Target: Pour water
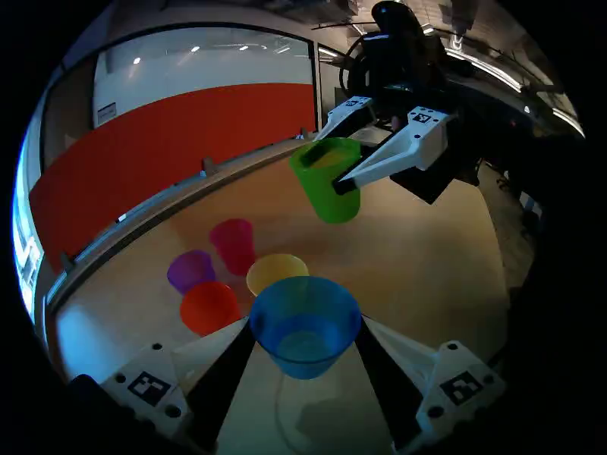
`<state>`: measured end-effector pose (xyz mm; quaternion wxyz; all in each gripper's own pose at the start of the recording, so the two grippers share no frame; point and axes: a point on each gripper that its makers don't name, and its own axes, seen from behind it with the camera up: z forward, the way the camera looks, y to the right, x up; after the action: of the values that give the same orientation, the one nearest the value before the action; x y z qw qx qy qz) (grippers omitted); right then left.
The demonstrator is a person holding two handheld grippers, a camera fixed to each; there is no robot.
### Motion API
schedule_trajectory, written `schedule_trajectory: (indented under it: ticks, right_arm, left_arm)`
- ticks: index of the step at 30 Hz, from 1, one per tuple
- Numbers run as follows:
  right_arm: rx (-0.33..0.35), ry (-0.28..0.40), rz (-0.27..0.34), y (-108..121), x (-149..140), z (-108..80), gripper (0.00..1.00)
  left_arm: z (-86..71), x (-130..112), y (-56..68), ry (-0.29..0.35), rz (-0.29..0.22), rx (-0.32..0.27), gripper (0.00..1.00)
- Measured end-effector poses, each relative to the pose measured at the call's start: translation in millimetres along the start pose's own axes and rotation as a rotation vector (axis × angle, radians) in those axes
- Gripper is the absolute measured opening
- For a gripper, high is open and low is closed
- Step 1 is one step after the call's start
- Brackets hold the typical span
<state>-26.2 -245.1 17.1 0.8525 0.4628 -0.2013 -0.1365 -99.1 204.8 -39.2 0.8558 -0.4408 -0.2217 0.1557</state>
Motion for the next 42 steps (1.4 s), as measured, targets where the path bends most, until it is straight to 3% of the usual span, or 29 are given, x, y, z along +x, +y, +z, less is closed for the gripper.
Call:
schedule_trajectory:
  ticks: [17,32,42]
  right_arm:
    - [0.015,-0.058,0.029,7,-40,15.9,0.91]
    - [0.018,-0.074,0.040,9,-52,25.4,0.91]
    - [0.015,-0.081,0.047,10,-55,28.3,0.91]
  left_arm:
    - [24.0,-33,-5.7,-0.086,-0.016,-0.027,0.87]
    - [38.4,-46,-9.4,-0.088,-0.052,-0.037,0.88]
    - [39.7,-48,-8.5,-0.080,-0.059,-0.044,0.88]
